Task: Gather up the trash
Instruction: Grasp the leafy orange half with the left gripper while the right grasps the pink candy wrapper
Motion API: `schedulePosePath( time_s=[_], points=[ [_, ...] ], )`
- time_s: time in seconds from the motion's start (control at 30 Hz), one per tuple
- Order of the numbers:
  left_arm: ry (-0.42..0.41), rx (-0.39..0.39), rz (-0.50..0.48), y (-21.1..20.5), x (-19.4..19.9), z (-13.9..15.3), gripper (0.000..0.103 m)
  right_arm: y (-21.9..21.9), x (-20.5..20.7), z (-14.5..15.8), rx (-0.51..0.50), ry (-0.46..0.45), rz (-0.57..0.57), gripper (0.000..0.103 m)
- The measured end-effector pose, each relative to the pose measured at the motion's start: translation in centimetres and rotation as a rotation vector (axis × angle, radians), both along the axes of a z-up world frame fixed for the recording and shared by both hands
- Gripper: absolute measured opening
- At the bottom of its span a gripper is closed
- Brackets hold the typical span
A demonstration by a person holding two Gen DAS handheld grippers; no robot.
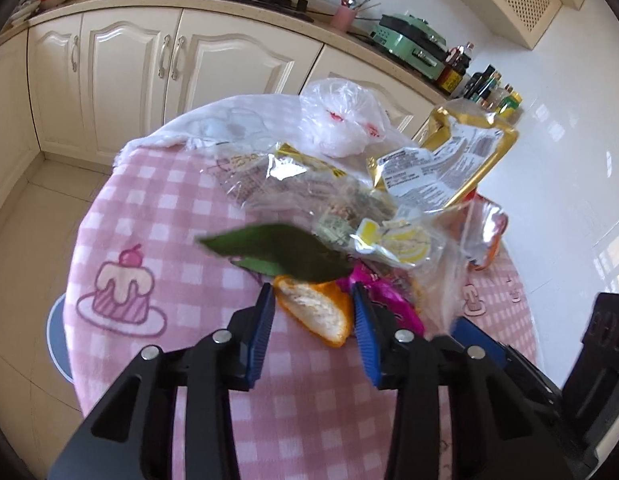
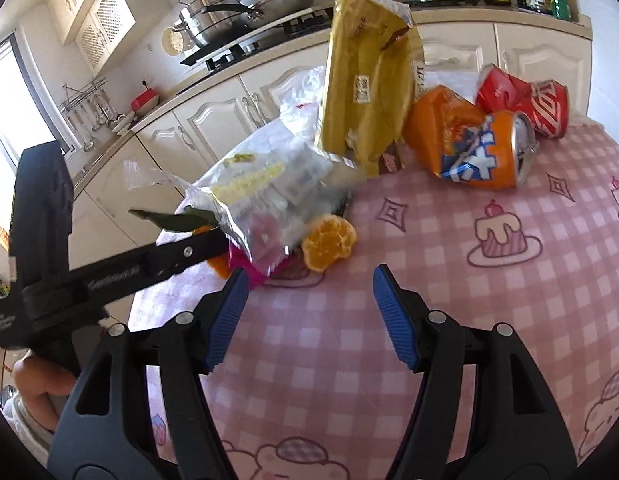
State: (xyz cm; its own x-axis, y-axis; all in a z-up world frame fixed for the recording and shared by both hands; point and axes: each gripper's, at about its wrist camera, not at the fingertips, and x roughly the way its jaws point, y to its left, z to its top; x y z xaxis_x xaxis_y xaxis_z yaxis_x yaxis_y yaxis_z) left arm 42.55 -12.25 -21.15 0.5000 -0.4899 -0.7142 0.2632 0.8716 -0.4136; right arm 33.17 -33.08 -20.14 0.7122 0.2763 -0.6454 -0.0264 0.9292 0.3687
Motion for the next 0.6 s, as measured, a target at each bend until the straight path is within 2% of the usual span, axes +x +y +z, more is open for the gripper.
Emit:
schedulePosePath(
  time_s=[0.27,0.43,0.6],
  points=[
    [-0.033,-0.054,0.025,3.7,-2.8,1.3,0.037,2.1,1.2,0.1,0.033,0.007,0.041,0.064],
    [-0.030,-0.067,0.039,5.8,-4.0,1.4,0.037,4.5,2.6,0.4,-0.036,0.009,0.080,0.064],
    [-0.023,-0.070,0.045,7.4,-4.7,1.3,0.037,6.7,4.1,-0.3,-0.055,0.054,0.131,0.064]
  ],
)
